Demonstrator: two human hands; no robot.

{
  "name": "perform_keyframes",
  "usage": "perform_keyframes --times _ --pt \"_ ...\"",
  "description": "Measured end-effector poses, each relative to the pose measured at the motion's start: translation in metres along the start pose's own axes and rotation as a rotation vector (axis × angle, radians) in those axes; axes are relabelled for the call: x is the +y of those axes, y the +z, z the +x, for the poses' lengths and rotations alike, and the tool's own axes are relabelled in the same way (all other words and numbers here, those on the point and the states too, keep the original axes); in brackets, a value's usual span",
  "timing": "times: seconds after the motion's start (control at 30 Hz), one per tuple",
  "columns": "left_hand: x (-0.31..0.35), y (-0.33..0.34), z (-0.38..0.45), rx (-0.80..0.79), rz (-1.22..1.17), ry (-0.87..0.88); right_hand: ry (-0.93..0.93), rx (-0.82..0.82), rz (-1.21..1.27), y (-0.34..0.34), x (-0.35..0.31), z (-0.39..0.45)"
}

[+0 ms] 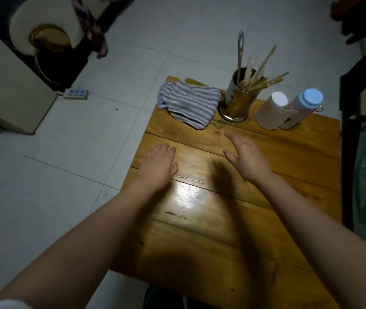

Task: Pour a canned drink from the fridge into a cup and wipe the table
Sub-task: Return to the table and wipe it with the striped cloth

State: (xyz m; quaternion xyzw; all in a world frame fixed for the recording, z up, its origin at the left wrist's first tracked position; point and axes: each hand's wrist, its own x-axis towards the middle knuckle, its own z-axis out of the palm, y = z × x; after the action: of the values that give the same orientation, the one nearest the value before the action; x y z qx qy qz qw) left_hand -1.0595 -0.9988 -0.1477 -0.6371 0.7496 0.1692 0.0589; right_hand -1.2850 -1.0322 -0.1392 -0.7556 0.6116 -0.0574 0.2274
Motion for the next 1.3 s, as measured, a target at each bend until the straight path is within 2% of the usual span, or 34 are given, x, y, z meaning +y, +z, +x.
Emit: perform_keyframes --times 0.2,0.37,0.63,0.77,0.9,1.0,1.3 --pt "-0.029 0.040 0.067 -0.051 0.005 0.017 0.155 0.018 0.156 0.045 0.011 0.087" --pt "-0.045 0.075 0.107 -0.057 -0.009 0.052 0.354 0.054 0.393 0.075 0.018 0.141" --pt "-0.052 0.109 0.122 -0.010 -0.026 0.056 0.521 0.122 0.632 0.103 0.025 0.192" --pt "-0.056 0.118 0.121 -0.035 -0.020 0.042 0.652 0.190 0.845 0.106 0.026 0.206" --pt "-0.057 0.121 0.119 -0.049 0.011 0.046 0.648 0.168 1.075 0.105 0.023 0.205" --pt "-0.055 0.123 0.116 -0.053 0.015 0.039 0.578 0.177 1.218 0.097 0.014 0.200" --pt "-0.029 0.137 0.075 -0.092 0.022 0.025 0.355 0.201 1.346 0.066 -0.006 0.139"
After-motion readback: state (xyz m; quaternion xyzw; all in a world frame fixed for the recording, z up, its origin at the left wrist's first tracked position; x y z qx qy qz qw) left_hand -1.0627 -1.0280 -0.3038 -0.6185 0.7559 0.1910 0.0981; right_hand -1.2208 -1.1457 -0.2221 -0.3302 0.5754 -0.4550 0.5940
